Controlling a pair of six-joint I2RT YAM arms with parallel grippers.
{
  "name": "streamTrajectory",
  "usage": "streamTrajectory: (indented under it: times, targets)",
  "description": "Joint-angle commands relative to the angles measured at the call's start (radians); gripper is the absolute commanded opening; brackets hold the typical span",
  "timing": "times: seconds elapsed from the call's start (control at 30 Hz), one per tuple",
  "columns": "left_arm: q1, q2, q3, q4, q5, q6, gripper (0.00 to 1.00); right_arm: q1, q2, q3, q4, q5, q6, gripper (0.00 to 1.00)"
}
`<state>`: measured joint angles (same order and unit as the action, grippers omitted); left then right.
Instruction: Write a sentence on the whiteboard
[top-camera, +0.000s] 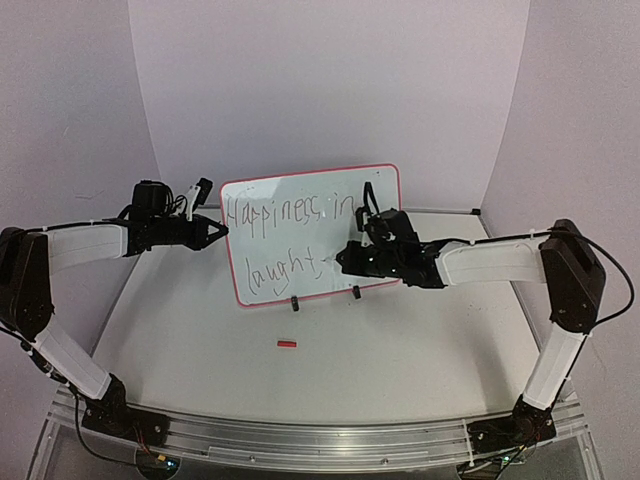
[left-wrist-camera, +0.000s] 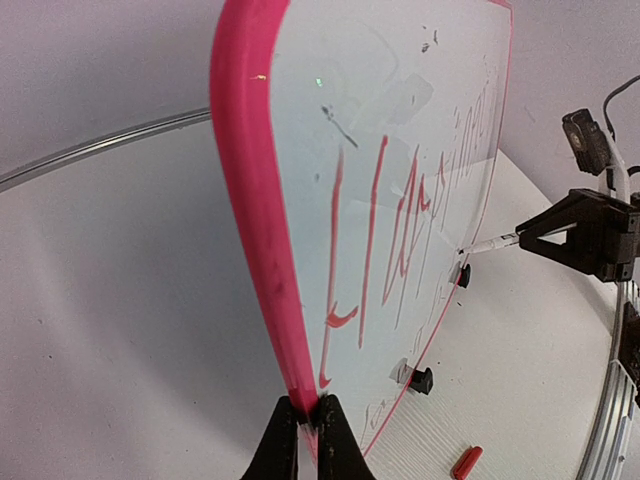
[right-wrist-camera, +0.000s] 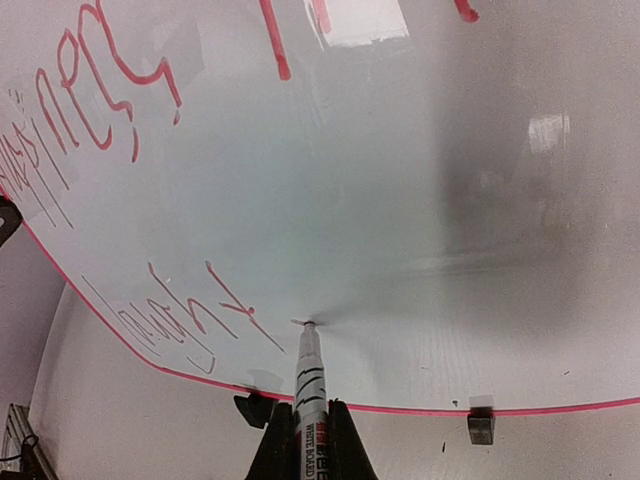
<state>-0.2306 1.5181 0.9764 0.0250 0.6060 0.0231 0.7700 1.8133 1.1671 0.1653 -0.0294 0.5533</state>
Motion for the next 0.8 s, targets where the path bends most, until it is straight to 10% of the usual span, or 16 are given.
streamTrajectory:
  times: [0.0,0.77]
  targets:
    - [-0.001,-0.011,0.030,-0.013,-0.038,0.055,0.00,-0.024,-0.051,0.021,0.002,0.083,-0.009,0.00]
    - [-0.001,-0.009,0.031,-0.014,-0.038,0.056,0.00,-0.024,0.034,0.079,0.019,-0.049,-0.017,0.00]
